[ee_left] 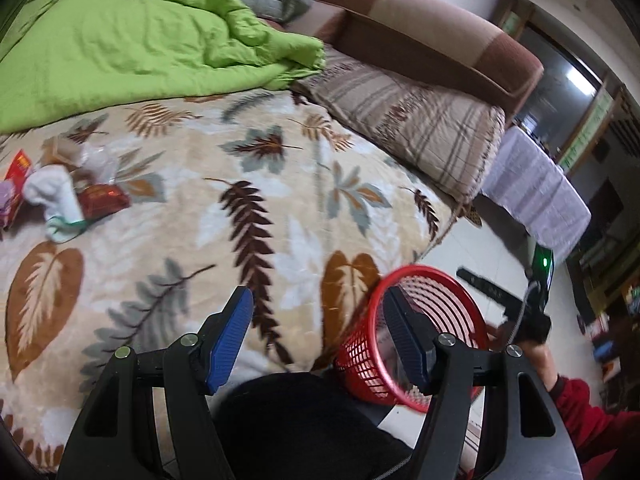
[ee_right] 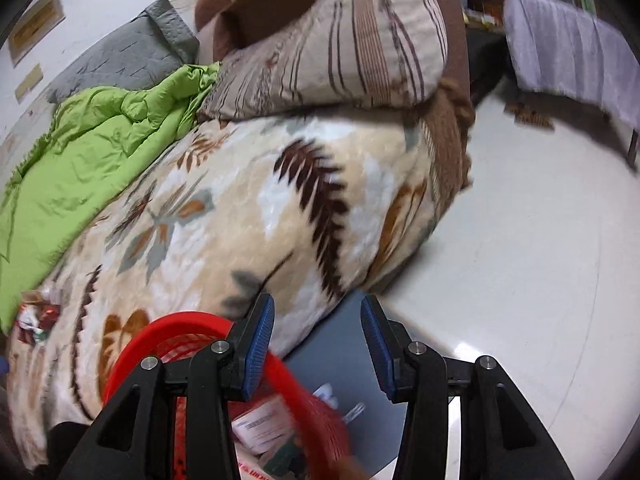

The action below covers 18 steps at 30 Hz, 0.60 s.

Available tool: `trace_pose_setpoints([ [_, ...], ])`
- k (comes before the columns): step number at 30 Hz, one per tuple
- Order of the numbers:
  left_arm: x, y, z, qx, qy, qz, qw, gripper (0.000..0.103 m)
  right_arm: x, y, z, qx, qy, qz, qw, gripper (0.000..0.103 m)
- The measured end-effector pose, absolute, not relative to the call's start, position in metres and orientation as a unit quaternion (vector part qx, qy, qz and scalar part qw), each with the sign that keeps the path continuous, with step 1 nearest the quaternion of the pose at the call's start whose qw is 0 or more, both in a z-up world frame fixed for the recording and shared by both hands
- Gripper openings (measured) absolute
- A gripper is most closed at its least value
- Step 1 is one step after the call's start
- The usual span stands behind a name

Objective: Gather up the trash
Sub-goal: 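Carry both items over the red wastebasket and open both tools, then move both tools back toward the trash on the bed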

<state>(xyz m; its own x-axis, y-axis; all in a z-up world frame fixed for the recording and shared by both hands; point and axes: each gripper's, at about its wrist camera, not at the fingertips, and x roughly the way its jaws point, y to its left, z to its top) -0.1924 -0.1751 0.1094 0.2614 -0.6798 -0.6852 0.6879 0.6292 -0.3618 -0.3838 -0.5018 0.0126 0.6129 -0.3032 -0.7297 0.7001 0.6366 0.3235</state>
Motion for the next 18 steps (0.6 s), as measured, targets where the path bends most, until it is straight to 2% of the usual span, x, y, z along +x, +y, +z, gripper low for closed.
trace_pose_setpoints([
  [12, -0.185, -0.141, 0.116, -0.02, 0.419, -0.41, 0.81, 0.066, -0.393, -0.501, 0.02, 0.303, 0.303, -0.323, 0.844, 0.057],
  [18, -0.185, -0.125, 0.121, -0.021, 0.411, -0.397, 0.82, 0.066, -0.39, -0.494, 0.061, 0.226, 0.28, -0.348, 0.866, 0.057],
])
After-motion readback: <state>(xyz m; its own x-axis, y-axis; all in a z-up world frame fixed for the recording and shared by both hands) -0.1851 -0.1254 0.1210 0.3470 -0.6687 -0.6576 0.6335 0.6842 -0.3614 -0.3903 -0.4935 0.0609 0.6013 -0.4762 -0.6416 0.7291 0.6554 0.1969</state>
